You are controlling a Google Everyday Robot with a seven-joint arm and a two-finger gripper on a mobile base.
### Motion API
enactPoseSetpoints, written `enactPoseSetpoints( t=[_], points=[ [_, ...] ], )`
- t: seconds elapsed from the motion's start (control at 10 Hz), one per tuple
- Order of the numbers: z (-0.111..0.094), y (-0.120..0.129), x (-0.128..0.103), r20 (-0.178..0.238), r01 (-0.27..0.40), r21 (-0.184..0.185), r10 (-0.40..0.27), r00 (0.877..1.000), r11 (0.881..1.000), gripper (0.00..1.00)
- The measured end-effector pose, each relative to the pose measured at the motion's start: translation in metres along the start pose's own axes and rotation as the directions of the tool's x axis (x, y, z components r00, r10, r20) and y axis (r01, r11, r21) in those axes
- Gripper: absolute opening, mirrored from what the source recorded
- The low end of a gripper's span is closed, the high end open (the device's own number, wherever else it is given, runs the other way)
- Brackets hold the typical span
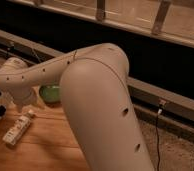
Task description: Place the bottle in the ceramic bowl
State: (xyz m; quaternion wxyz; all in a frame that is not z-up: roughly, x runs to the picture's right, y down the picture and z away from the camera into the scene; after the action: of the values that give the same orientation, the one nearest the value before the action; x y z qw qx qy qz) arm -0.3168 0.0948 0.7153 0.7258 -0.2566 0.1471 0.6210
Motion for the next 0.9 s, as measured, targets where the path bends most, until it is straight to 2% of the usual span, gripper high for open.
enactPoseSetpoints(
  t=[0.4,0.9],
  points=[
    [0.002,0.008,-0.001,0.006,0.018,-0.024,-0.018,1.000,1.000,0.65],
    [0.019,0.061,-0.016,-0.006,0.093,-0.058,-0.093,0.996,0.994,0.65]
  ],
)
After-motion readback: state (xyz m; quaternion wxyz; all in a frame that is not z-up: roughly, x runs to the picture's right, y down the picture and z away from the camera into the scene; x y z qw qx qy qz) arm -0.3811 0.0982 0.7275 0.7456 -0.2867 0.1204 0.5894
